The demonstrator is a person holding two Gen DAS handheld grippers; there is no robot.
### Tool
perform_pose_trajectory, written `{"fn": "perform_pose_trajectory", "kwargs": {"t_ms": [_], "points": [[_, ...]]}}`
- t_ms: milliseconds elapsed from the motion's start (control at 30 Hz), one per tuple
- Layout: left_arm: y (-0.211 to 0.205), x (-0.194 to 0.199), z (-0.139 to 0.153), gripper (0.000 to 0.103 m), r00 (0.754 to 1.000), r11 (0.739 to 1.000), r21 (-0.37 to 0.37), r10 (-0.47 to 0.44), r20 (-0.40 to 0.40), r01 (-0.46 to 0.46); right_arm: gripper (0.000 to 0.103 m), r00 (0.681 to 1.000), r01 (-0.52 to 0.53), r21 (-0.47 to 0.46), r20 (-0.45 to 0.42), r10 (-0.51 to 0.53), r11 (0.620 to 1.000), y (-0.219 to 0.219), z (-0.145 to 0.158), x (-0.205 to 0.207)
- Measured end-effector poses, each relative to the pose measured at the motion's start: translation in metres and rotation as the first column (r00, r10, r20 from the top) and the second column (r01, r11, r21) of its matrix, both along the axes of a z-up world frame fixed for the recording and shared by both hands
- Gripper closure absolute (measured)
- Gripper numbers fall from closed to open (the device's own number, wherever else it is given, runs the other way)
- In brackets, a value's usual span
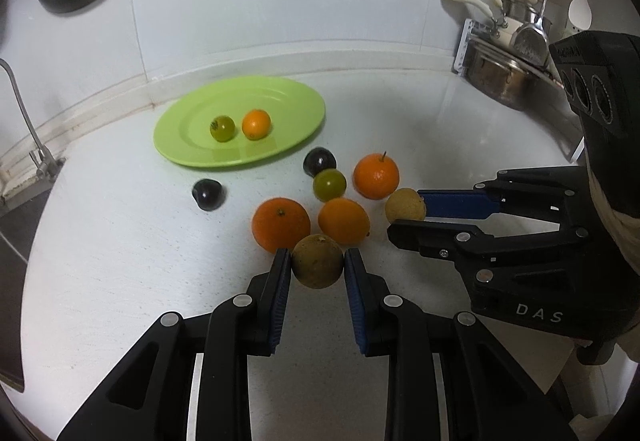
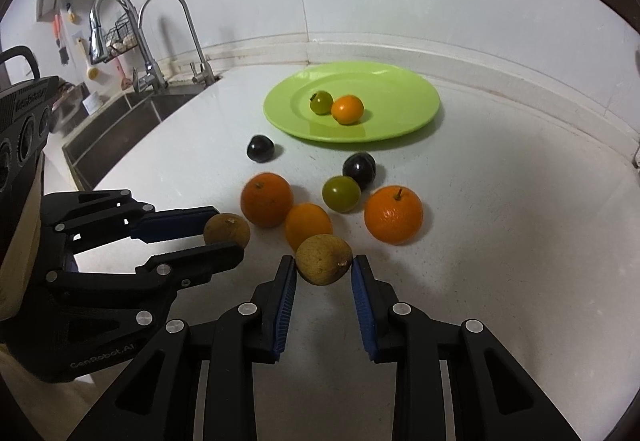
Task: Organize fruits
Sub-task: 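Carry both brown fruits onto the green plate and open both tools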
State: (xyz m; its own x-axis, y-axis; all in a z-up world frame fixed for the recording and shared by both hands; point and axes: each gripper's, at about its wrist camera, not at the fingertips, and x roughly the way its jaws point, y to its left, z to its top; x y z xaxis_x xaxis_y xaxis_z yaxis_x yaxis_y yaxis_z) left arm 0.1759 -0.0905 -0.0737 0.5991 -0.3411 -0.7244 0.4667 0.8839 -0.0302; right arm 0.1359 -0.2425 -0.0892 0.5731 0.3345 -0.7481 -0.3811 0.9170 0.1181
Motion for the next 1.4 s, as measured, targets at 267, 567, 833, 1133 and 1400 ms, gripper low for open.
{"fn": "perform_pose_trajectory", "kwargs": {"t_ms": [267, 567, 833, 1133, 1400], "points": [[0.010, -0.005, 0.022, 0.075, 0.999, 1.000, -0.002, 0.000, 0.042, 0.000, 0.073, 0.998, 0.039, 0.033, 0.046, -0.041, 0.999, 0.003, 0.023, -0.005], [0.026, 0.006, 0.049, 0.075, 0.995, 1.000, -0.015, -0.004, 0.105, 0.005, 0.073, 0.992, 0.081, 0.079, 0.091, -0.088, 0.994, 0.013, 0.047, 0.002], [0.037, 0.026, 0.066, 0.075, 0.988, 1.000, -0.018, -0.020, 0.151, 0.023, 0.073, 0.983, 0.115, 0.097, 0.131, -0.127, 0.989, 0.027, 0.066, 0.021], [0.038, 0.055, 0.079, 0.075, 0.986, 0.999, -0.030, -0.026, 0.163, 0.031, 0.073, 0.976, 0.142, 0.110, 0.152, -0.158, 0.984, 0.040, 0.083, 0.057], [0.037, 0.091, 0.082, 0.075, 0.987, 0.999, -0.021, -0.039, 0.155, 0.043, 0.073, 0.976, 0.156, 0.095, 0.139, -0.168, 0.983, 0.046, 0.087, 0.099]]}}
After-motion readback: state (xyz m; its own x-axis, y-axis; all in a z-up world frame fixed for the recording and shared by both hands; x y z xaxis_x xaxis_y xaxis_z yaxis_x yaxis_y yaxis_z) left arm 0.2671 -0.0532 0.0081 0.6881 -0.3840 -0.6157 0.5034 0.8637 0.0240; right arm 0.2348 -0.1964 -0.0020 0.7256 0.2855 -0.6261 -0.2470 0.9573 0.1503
